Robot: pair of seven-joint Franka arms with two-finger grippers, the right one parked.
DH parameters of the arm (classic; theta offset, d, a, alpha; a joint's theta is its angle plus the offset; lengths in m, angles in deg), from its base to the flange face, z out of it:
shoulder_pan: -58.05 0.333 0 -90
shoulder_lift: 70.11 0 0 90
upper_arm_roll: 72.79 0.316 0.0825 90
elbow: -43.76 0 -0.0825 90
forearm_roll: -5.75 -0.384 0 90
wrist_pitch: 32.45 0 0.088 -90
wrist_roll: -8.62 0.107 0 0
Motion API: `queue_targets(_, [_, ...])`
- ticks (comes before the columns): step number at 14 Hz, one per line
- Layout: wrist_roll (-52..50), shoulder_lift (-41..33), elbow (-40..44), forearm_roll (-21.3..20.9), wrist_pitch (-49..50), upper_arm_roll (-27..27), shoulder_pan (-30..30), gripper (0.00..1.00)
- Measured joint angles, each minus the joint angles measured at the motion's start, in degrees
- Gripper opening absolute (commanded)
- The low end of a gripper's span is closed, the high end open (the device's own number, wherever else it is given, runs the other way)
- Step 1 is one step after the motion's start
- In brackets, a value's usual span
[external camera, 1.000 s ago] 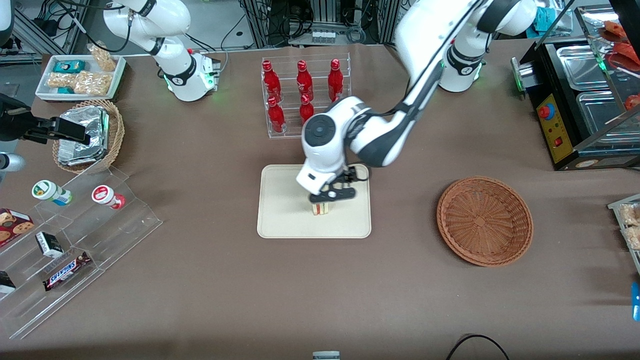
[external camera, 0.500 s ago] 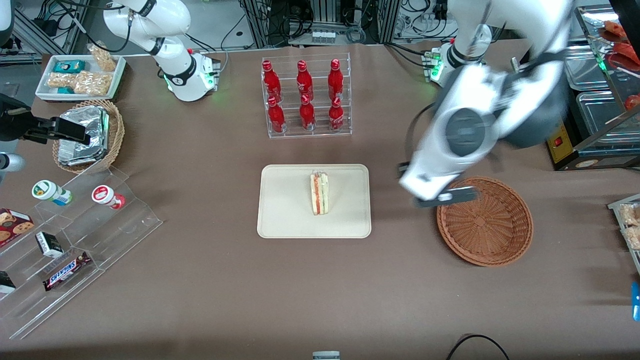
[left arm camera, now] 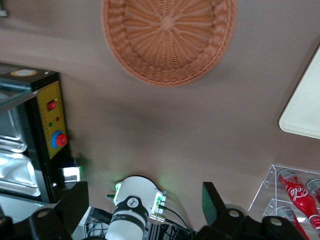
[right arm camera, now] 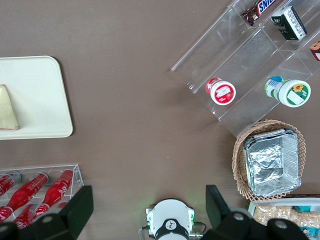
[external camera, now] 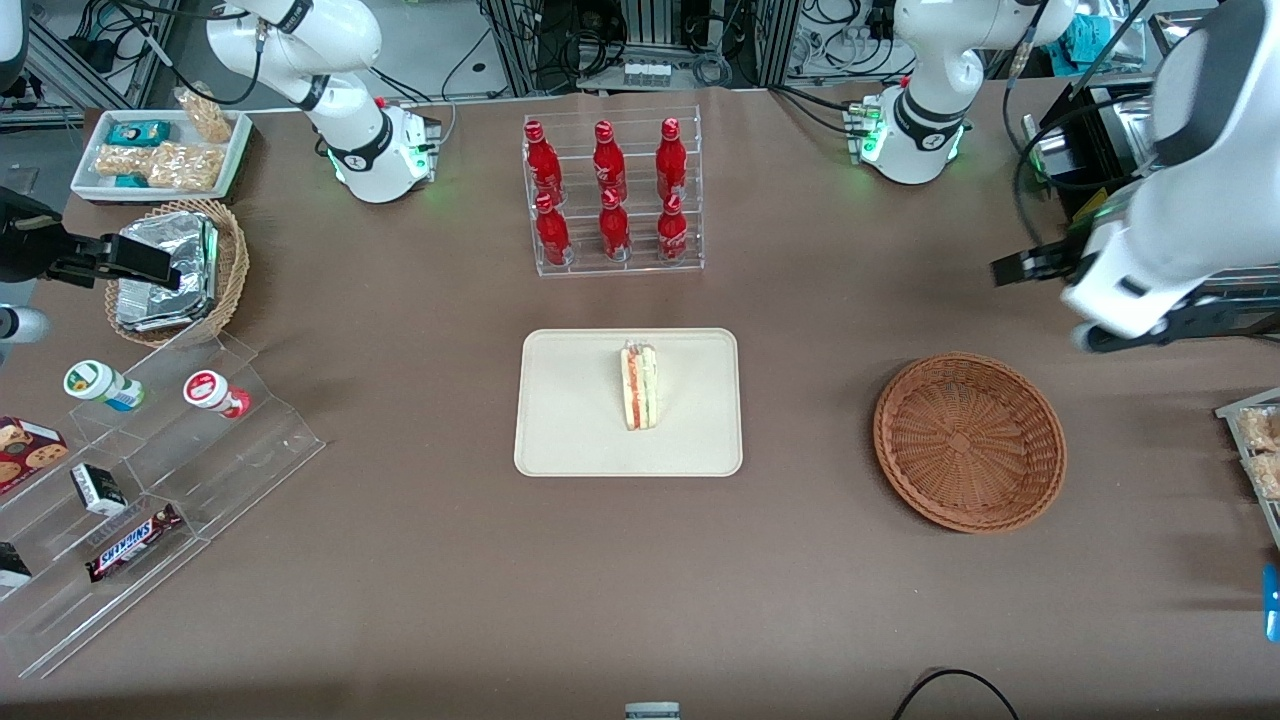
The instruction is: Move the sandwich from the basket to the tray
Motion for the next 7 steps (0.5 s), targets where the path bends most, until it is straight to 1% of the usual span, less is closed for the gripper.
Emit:
queue_targets(2, [0.0,-1.3,0.0,0.0,0.1,-0.1,0.2,1.00])
queue_targets(7, [-0.1,-1.5,2.3,0.0,-1.0,-0.6,0.2,1.00])
